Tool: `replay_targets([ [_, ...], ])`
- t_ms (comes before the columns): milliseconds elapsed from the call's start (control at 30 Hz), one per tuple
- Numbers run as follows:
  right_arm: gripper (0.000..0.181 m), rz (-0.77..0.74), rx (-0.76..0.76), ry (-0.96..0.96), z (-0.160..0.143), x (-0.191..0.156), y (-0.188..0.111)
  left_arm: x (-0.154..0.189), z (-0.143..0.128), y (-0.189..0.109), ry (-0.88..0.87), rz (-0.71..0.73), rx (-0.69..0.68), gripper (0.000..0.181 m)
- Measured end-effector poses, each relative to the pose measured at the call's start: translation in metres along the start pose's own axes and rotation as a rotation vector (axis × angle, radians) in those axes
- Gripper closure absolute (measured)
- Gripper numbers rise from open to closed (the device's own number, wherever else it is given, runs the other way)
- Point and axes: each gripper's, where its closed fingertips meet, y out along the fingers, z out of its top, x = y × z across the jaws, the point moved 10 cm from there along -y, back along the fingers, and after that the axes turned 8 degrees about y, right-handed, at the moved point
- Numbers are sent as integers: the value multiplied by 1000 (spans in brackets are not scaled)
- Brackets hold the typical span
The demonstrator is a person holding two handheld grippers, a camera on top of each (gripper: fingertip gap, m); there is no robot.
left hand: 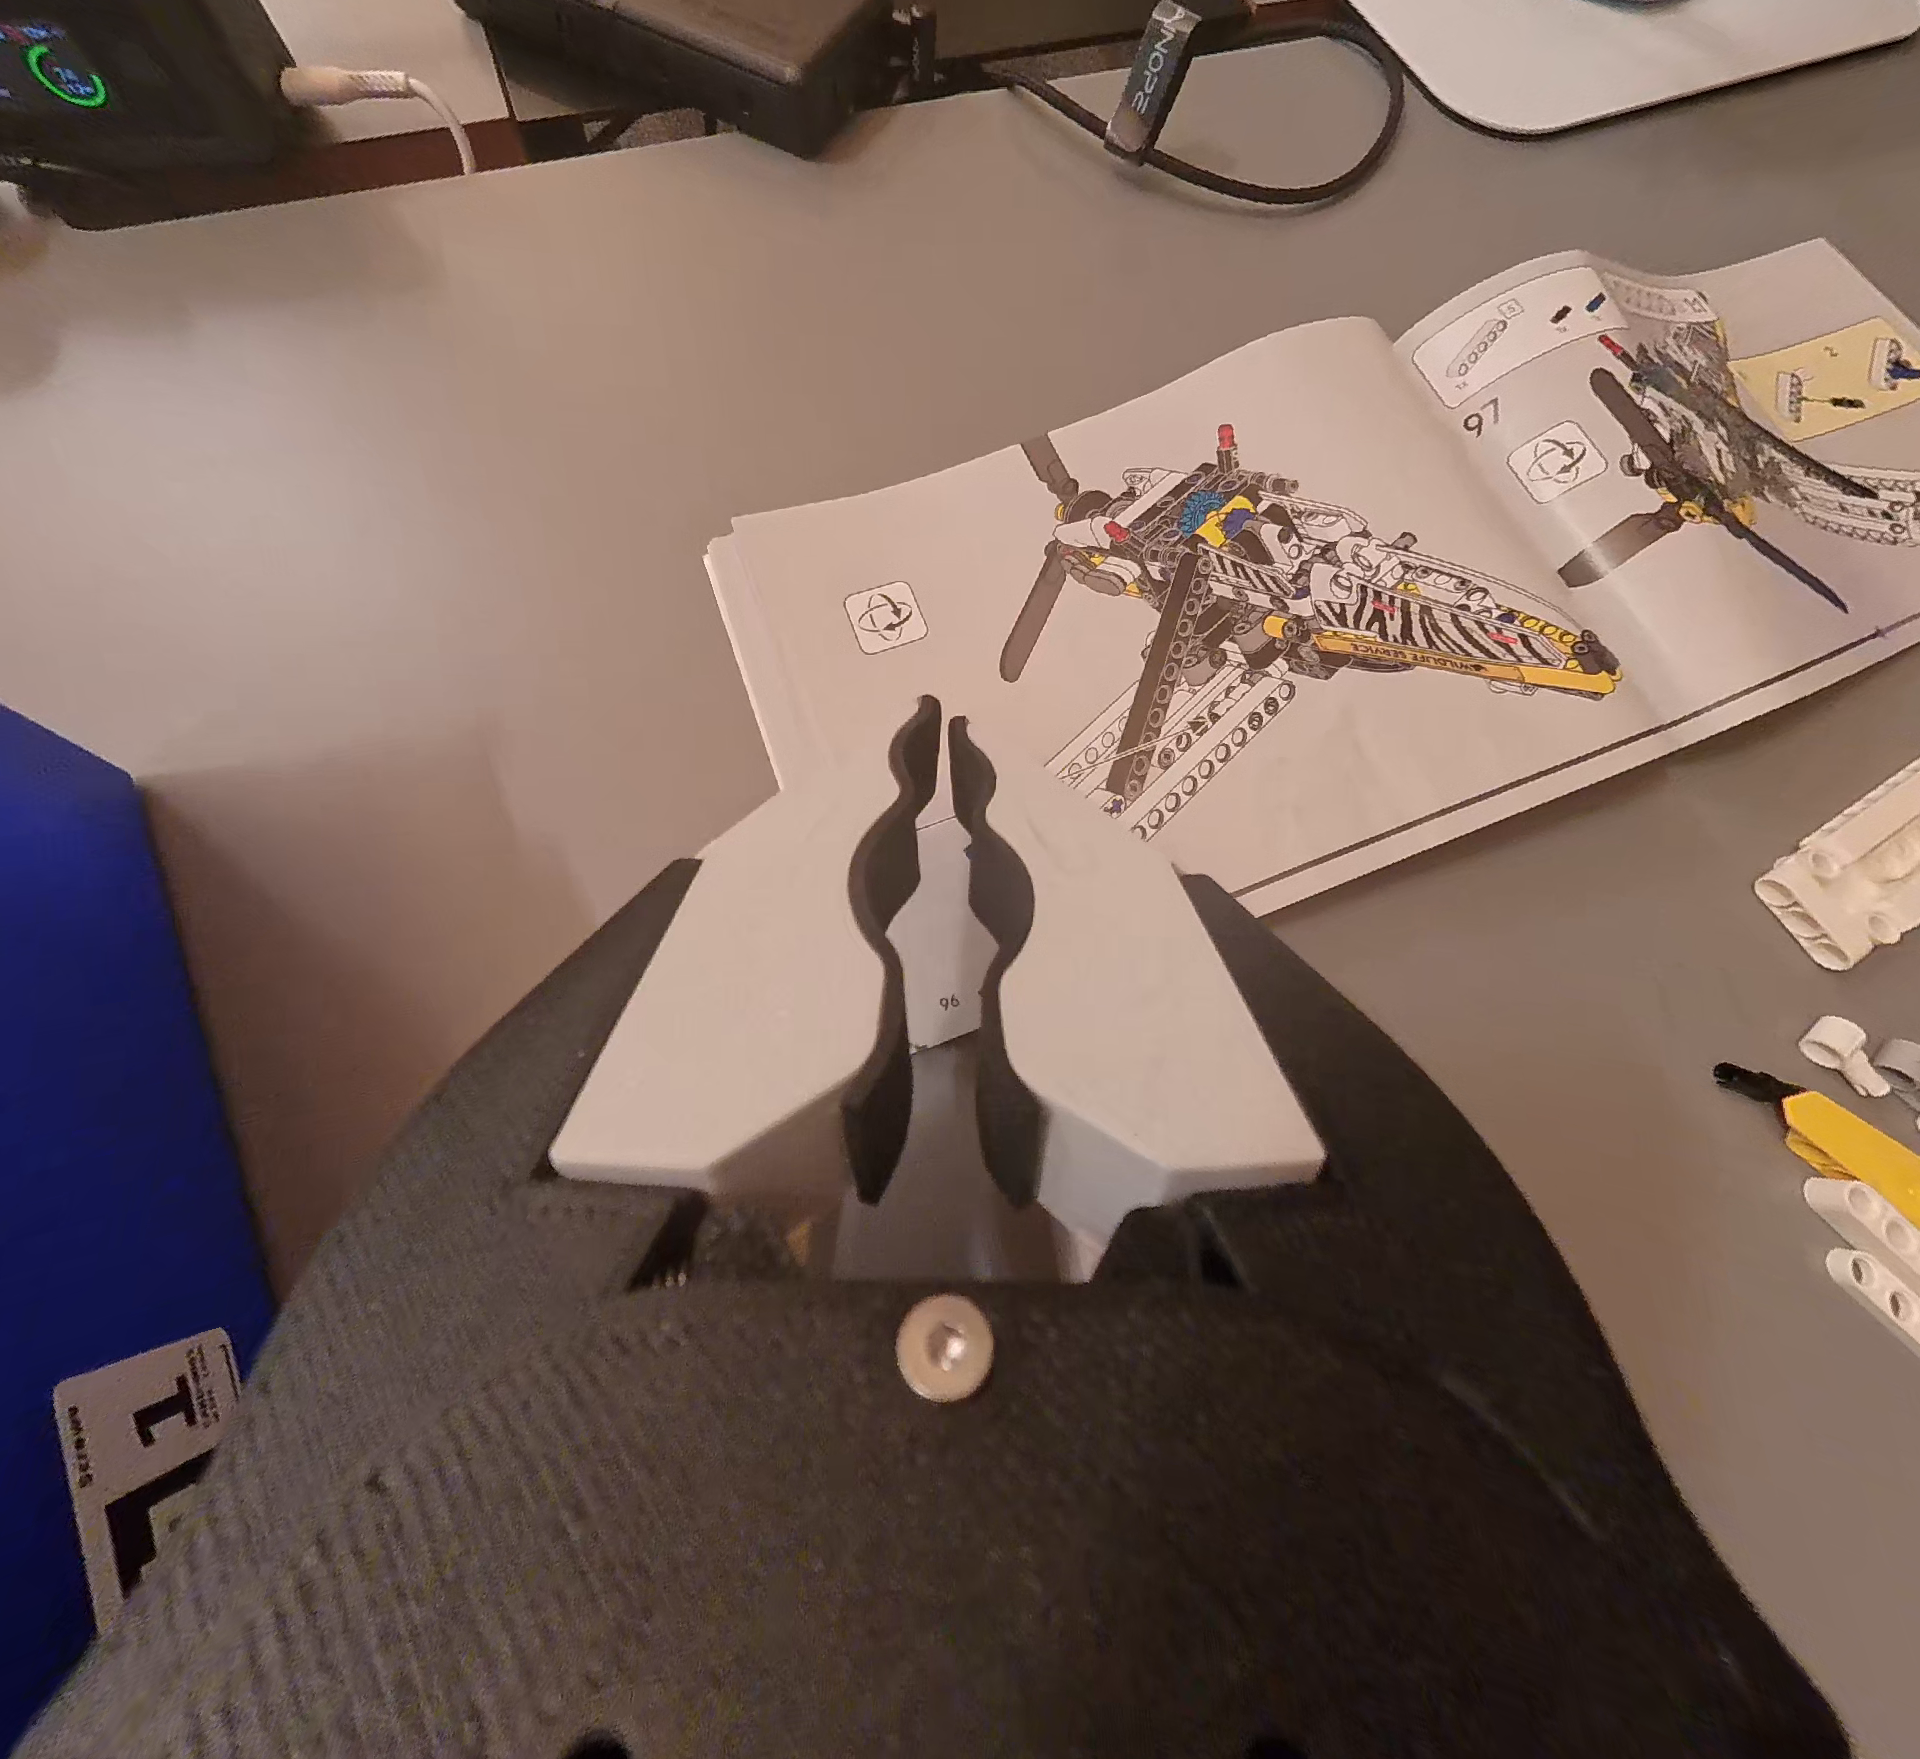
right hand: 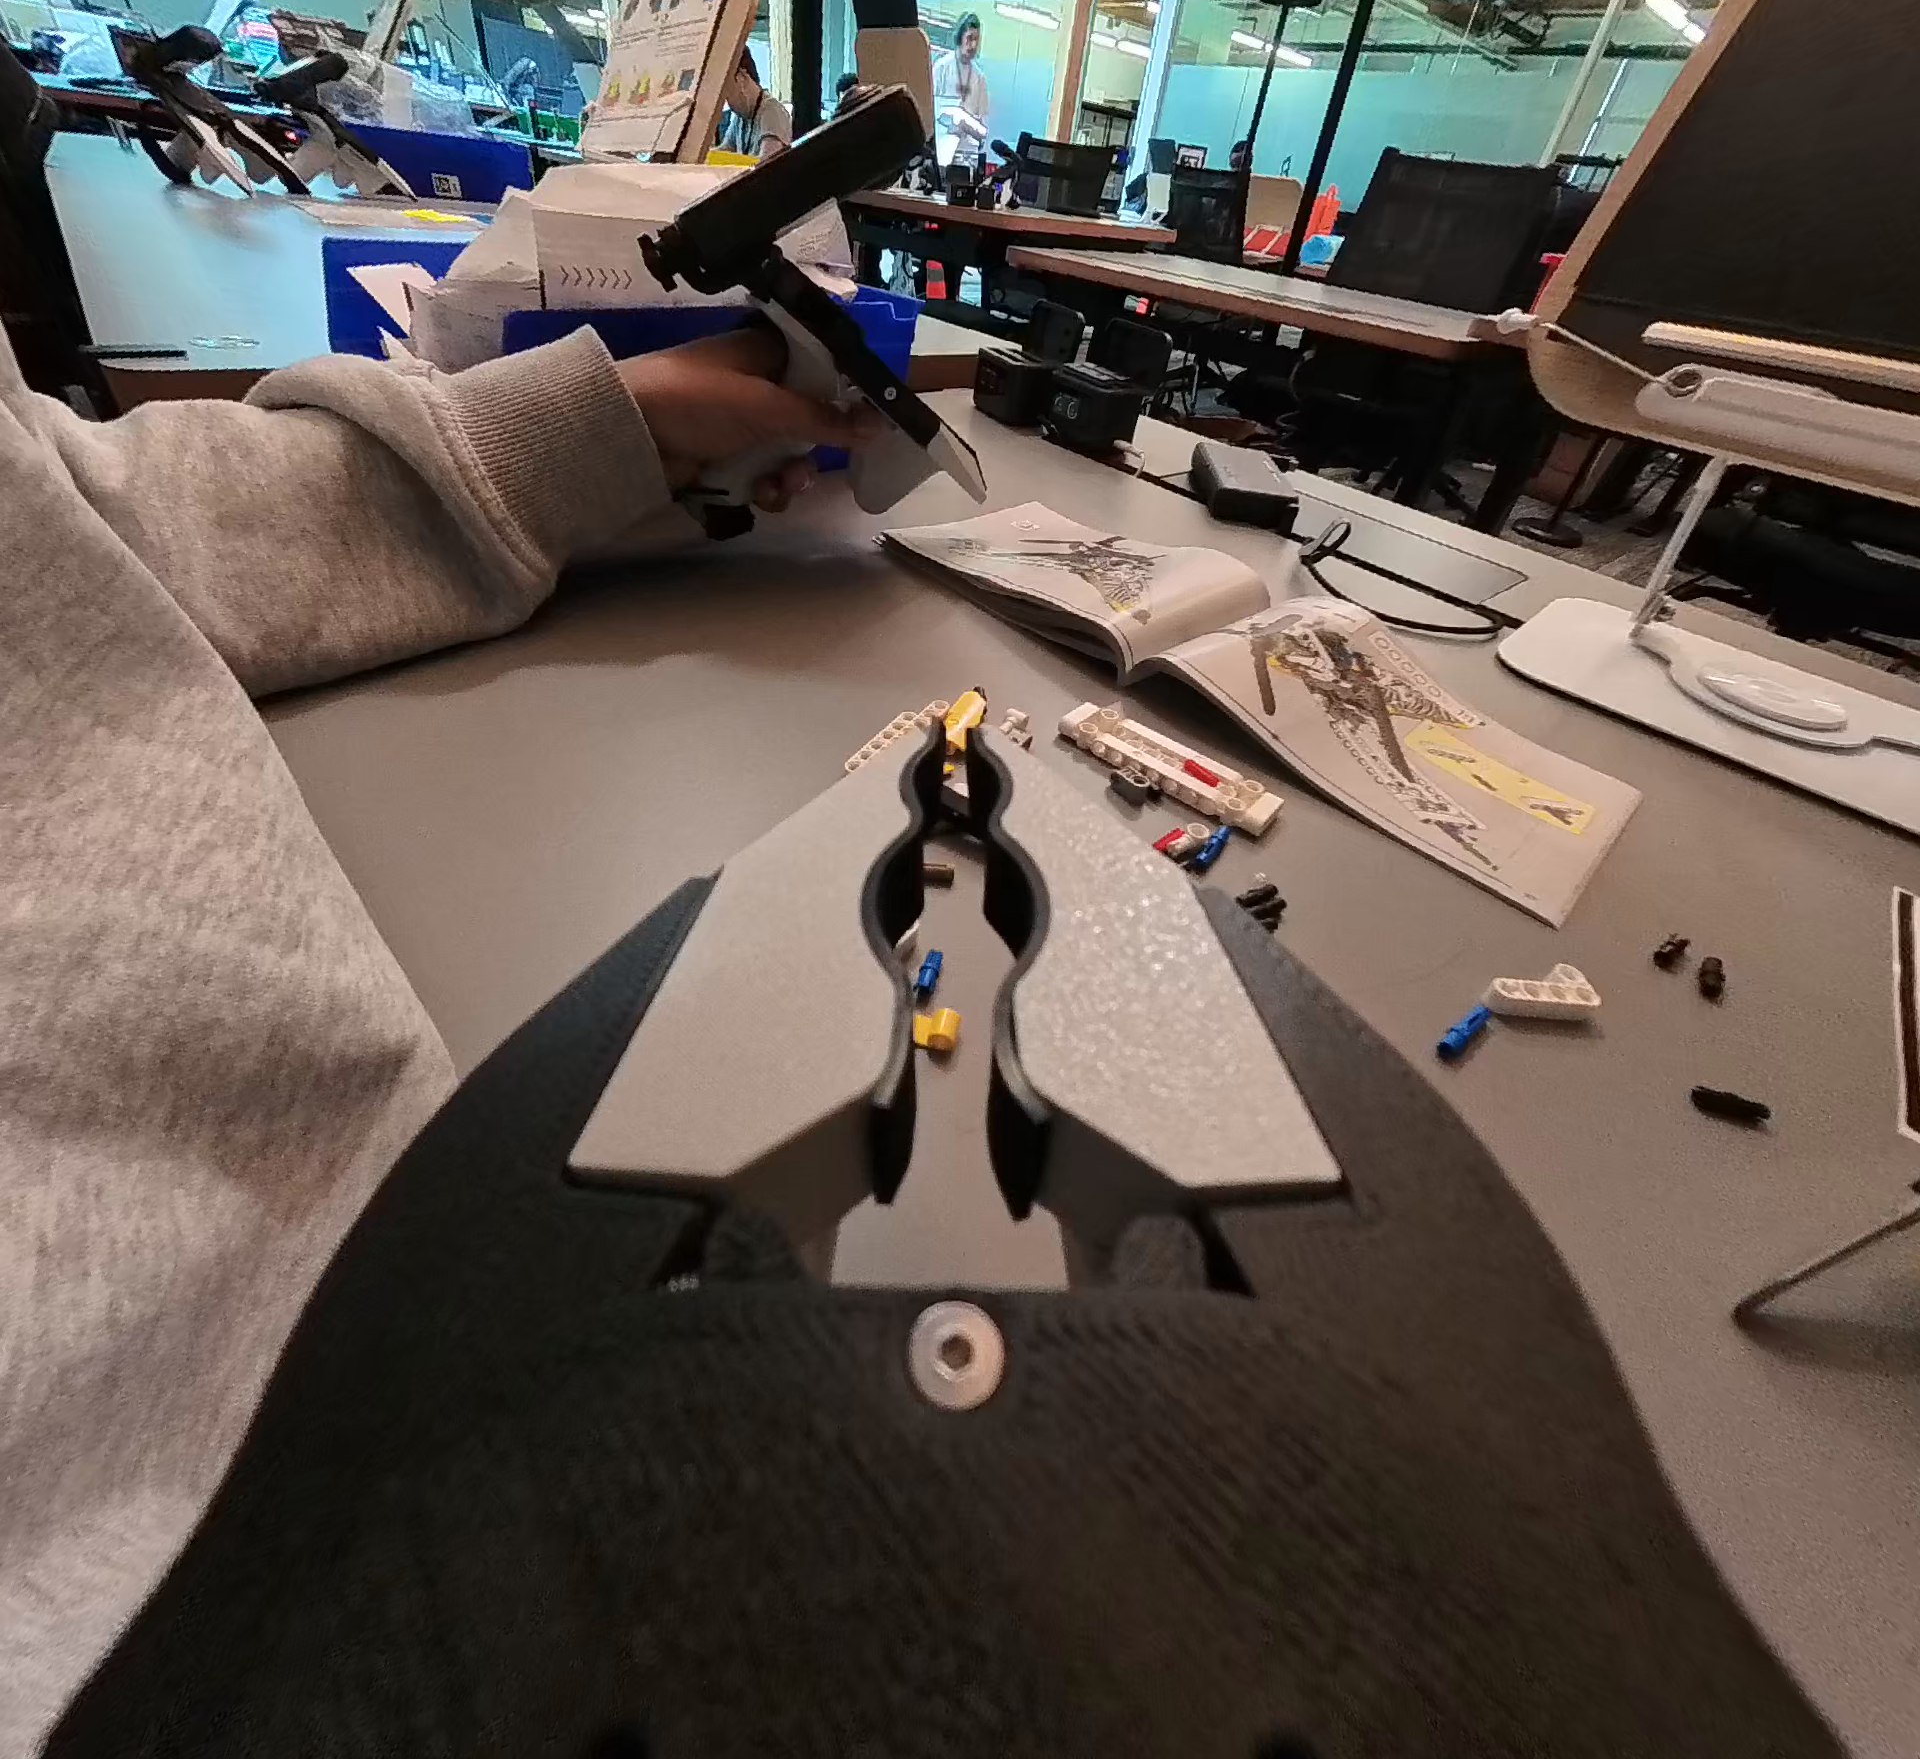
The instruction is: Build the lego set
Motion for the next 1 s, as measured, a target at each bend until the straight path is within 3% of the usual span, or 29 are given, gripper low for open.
replay_targets([
  [1000, 180, 2, -2, -5, 0, 0, 0, 4, 8, -8, 16, 10, 75, 179],
])
